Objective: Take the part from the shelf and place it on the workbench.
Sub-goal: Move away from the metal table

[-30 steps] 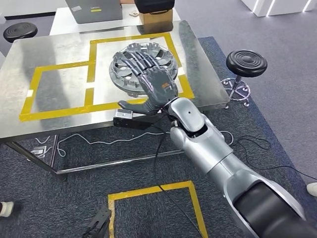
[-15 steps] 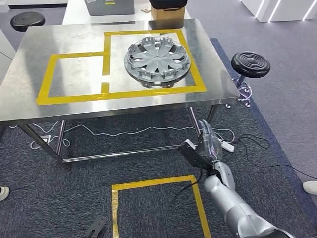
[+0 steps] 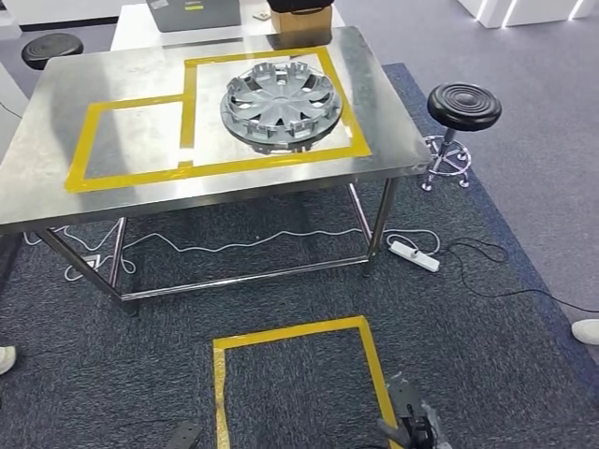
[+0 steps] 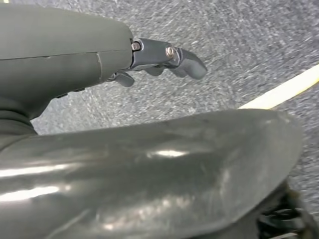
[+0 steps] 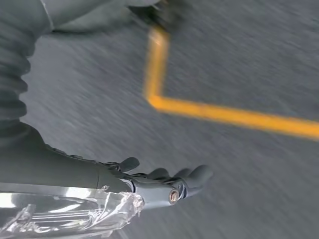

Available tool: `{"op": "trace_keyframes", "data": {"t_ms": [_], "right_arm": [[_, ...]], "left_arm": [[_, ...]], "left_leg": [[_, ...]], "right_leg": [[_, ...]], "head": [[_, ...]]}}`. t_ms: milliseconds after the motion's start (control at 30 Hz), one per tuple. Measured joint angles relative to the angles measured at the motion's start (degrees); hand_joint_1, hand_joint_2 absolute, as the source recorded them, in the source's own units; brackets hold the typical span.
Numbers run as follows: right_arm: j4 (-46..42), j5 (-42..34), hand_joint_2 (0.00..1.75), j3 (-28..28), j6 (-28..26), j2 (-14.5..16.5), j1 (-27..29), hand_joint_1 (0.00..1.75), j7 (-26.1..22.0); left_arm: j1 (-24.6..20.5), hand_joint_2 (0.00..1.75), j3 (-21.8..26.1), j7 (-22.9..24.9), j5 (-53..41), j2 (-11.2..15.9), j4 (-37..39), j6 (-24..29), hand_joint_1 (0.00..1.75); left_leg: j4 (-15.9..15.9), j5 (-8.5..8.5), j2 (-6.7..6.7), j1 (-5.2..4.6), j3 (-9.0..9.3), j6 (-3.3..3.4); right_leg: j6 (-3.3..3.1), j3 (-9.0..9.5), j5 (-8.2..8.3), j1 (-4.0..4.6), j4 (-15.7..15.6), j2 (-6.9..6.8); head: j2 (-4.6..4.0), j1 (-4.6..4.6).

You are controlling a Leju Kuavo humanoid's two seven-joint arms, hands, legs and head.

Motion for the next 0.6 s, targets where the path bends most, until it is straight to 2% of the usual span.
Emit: {"op": "trace_keyframes", "data": {"t_ms": [33, 67, 100, 133, 200, 233, 267, 300, 367, 400, 467, 533, 567, 600], "right_arm": [[0.52, -0.55, 0.00, -0.62, 1.37, 0.13, 0.75, 0.00, 1.48], [1.02, -1.15, 0.00, -1.27, 2.61, 0.28, 1.54, 0.00, 2.81], [1.46, -1.76, 0.00, -1.93, 3.65, 0.48, 2.33, 0.00, 3.93], [1.87, -2.37, 0.00, -2.60, 4.58, 0.74, 3.10, 0.00, 4.89], [2.42, -3.17, 0.00, -3.75, 5.72, 1.36, 4.22, 0.00, 6.01], [2.64, -3.38, 0.00, -4.24, 6.02, 1.62, 4.51, 0.00, 6.35], [2.83, -3.40, 0.00, -4.63, 6.22, 1.78, 4.67, 0.00, 6.80], [3.02, -3.27, 0.00, -4.96, 6.45, 1.89, 4.76, 0.00, 7.53], [3.37, -2.83, 0.00, -5.42, 7.13, 2.08, 5.07, 0.00, 9.54], [3.51, -2.56, 0.00, -5.54, 7.48, 2.19, 5.29, 0.00, 10.48], [3.71, -1.99, 0.00, -5.65, 7.89, 2.44, 5.59, 0.00, 11.59], [3.84, -1.24, 0.00, -5.68, 7.74, 2.67, 5.65, 0.00, 11.80], [3.87, -0.90, 0.00, -5.68, 7.64, 2.76, 5.68, 0.00, 11.79], [3.90, -0.58, 0.00, -5.69, 7.58, 2.80, 5.72, 0.00, 11.78]], "left_arm": [[-0.02, 0.00, 0.00, -0.04, -0.03, 0.00, 0.00, 0.00, 0.00], [-0.01, 0.00, 0.00, -0.11, -0.05, 0.00, 0.00, -0.01, 0.00], [0.02, 0.00, 0.00, -0.21, -0.06, 0.00, 0.00, -0.01, 0.00], [0.06, 0.00, 0.00, -0.33, -0.06, 0.01, 0.00, -0.02, 0.00], [0.00, 0.00, 0.00, -0.56, -0.06, 0.04, 0.00, -0.03, 0.00], [-0.12, 0.00, 0.00, -0.65, -0.06, 0.06, 0.00, -0.04, 0.00], [-0.29, 0.00, 0.00, -0.73, -0.07, 0.05, 0.00, -0.07, 0.00], [-0.44, 0.00, 0.00, -0.80, -0.08, 0.03, 0.00, -0.12, 0.00], [-0.45, 0.00, 0.01, -0.91, -0.12, 0.00, 0.00, -0.29, 0.00], [-0.32, 0.00, 0.02, -0.92, -0.16, 0.00, 0.00, -0.38, 0.00], [-0.17, 0.00, 0.04, -0.93, -0.31, -0.02, 0.00, -0.54, 0.00], [-0.18, 0.00, 0.04, -0.93, -0.49, -0.04, 0.00, -0.63, 0.00], [-0.17, 0.00, 0.04, -0.93, -0.57, -0.04, 0.00, -0.66, 0.00], [-0.16, 0.00, 0.04, -0.93, -0.62, -0.05, 0.00, -0.68, 0.00]], "left_leg": [[3.36, -2.07, 0.00, 0.03, -0.94, -0.18], [5.64, -2.94, 0.01, 0.04, -1.30, -0.31], [6.37, -2.70, 0.01, 0.05, -0.92, -0.38], [5.30, -1.56, 0.02, 0.06, 0.40, -0.39], [-0.83, 0.95, 0.02, 0.06, 5.32, -0.27], [-4.29, 1.49, 0.00, 0.02, 7.82, -0.08], [-6.90, 1.43, -0.03, -0.01, 9.47, 0.25], [-8.35, 1.14, -0.09, -0.08, 10.28, 0.68], [-9.07, 1.10, -0.24, -0.15, 10.18, 1.72], [-9.12, 1.36, -0.34, -0.15, 10.15, 2.19], [-9.22, 1.91, -0.52, -0.07, 9.96, 2.98], [-9.20, 2.28, -0.77, -0.11, 9.59, 3.28], [-9.18, 2.41, -0.99, -0.13, 9.45, 3.29], [-9.17, 2.52, -1.32, -0.14, 9.37, 3.23]], "right_leg": [[-0.06, -0.60, 0.39, 0.00, 0.01, -0.01], [-0.02, -1.17, 0.75, 0.00, 0.03, -0.05], [0.06, -1.69, 1.09, 0.00, 0.04, -0.10], [0.19, -2.20, 1.46, -0.01, 0.06, -0.14], [0.58, -3.14, 2.23, -0.02, 0.12, -0.11], [0.84, -3.55, 2.56, 0.04, 0.24, -0.06], [1.14, -3.88, 2.89, 0.12, 0.41, -0.03], [1.46, -4.09, 3.19, 0.19, 0.49, -0.05], [2.07, -4.21, 3.64, 0.12, 0.50, -0.21], [2.37, -4.43, 3.27, 0.03, 0.87, -0.21], [2.92, -6.16, 0.35, -0.09, 4.91, -0.09], [3.23, -9.04, -3.73, -0.10, 12.44, 0.00], [3.29, -9.98, -4.81, -0.11, 15.31, 0.00], [3.27, -9.98, -4.87, -0.11, 16.31, 0.01]], "head": [[0.00, -0.04], [0.00, -0.05], [0.00, -0.04], [0.00, -0.03], [0.00, -0.06], [0.00, -0.07], [0.00, -0.08], [0.00, -0.06], [0.00, -0.01], [0.00, 0.08], [0.00, 0.22], [0.00, 0.31], [0.00, 0.30], [0.00, 0.30]]}}
